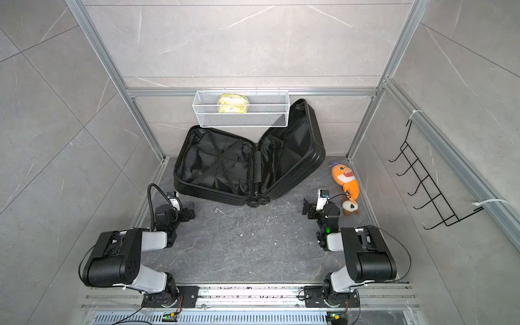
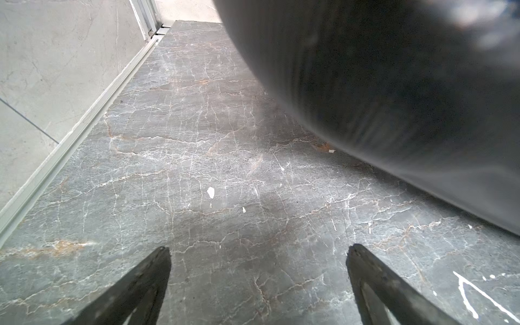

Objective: Close the suitcase zippers
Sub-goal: Close the suitcase at the center of the board.

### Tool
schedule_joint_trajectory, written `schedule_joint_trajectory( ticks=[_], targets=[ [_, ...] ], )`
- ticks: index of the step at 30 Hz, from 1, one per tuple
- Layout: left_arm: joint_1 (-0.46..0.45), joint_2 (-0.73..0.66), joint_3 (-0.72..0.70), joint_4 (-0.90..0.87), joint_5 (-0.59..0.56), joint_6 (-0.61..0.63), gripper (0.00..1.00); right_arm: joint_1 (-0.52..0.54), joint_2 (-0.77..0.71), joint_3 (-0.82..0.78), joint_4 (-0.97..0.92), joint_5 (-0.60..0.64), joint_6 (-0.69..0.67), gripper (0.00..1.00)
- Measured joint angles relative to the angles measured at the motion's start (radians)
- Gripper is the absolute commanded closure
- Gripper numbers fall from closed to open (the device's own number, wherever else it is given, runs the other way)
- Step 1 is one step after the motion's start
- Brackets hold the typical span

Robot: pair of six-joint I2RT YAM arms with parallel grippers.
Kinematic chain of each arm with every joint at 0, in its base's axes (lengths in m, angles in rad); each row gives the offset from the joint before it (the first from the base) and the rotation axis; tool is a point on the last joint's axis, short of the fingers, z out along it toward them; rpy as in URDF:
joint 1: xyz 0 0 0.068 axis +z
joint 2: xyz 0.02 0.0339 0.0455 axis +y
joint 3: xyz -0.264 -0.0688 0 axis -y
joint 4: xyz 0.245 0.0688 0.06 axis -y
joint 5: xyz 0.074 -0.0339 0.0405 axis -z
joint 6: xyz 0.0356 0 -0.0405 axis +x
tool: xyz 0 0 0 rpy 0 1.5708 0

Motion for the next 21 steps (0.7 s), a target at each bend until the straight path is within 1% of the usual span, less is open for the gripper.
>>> schedule_joint_trajectory(
  ticks=[18, 21],
  targets=[
    [0.000, 0.000, 0.000, 0.000, 0.000, 0.000, 0.00, 0.000, 0.000, 0.000, 0.000, 0.000, 0.000, 0.00],
    [0.000, -0.011, -0.002, -0.003, -0.014, -0.004, 0.00, 0.000, -0.003, -0.001, 0.003, 0.001, 0.000, 0.00]
  ],
)
